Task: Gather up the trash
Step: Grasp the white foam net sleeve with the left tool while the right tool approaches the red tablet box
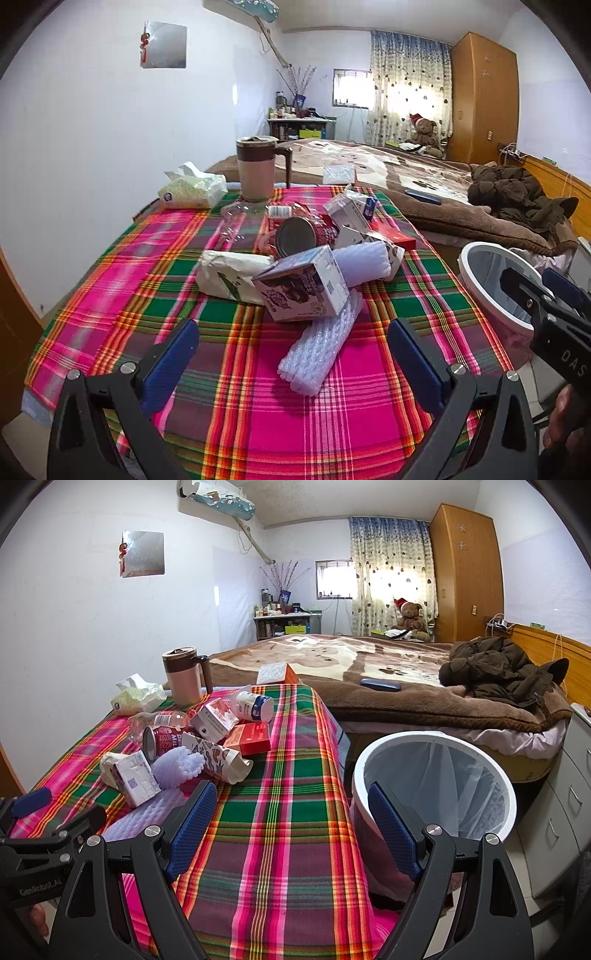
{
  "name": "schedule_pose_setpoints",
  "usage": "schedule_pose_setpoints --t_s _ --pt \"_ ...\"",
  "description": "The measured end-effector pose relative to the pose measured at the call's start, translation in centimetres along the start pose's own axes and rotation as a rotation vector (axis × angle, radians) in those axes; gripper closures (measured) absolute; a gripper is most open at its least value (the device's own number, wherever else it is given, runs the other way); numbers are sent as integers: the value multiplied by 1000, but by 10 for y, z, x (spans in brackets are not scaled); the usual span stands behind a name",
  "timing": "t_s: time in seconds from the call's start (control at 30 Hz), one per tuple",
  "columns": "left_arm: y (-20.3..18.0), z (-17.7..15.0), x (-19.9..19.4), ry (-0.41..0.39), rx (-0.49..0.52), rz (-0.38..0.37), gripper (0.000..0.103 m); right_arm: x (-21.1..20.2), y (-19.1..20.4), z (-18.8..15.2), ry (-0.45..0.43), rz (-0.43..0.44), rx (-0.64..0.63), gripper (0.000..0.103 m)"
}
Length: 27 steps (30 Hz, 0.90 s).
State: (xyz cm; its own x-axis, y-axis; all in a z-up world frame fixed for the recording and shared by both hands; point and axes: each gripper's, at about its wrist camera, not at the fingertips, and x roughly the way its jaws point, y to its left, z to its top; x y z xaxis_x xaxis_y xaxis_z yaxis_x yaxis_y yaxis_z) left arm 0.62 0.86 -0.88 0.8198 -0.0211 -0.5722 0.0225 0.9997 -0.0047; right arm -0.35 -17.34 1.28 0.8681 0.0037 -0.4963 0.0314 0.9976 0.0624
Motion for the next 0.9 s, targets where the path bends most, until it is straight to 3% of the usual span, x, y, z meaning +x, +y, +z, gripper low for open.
schedule_pose_setpoints --t_s 0.13,0.3,0.4,0.5,0.57,0.67,0.9 --pt "-1 -5 16 56 48 -1 0 7 -2 4 -11 13 -4 17" --pt "1 -11 32 92 33 -74 0 20 1 10 -13 45 -24 17" --pt "-1 -10 44 127 72 -73 2 34 5 15 -1 71 -45 17" --pt "-1 -12 57 155 79 -90 8 51 8 19 30 95 -59 17" --pt "0 -14 67 181 82 -100 20 59 9 21 56 105 -56 17" --pt "1 -16 78 227 66 -144 29 76 11 28 87 136 -45 17" --pt "4 -13 79 221 58 -167 46 114 15 41 174 178 -24 17"
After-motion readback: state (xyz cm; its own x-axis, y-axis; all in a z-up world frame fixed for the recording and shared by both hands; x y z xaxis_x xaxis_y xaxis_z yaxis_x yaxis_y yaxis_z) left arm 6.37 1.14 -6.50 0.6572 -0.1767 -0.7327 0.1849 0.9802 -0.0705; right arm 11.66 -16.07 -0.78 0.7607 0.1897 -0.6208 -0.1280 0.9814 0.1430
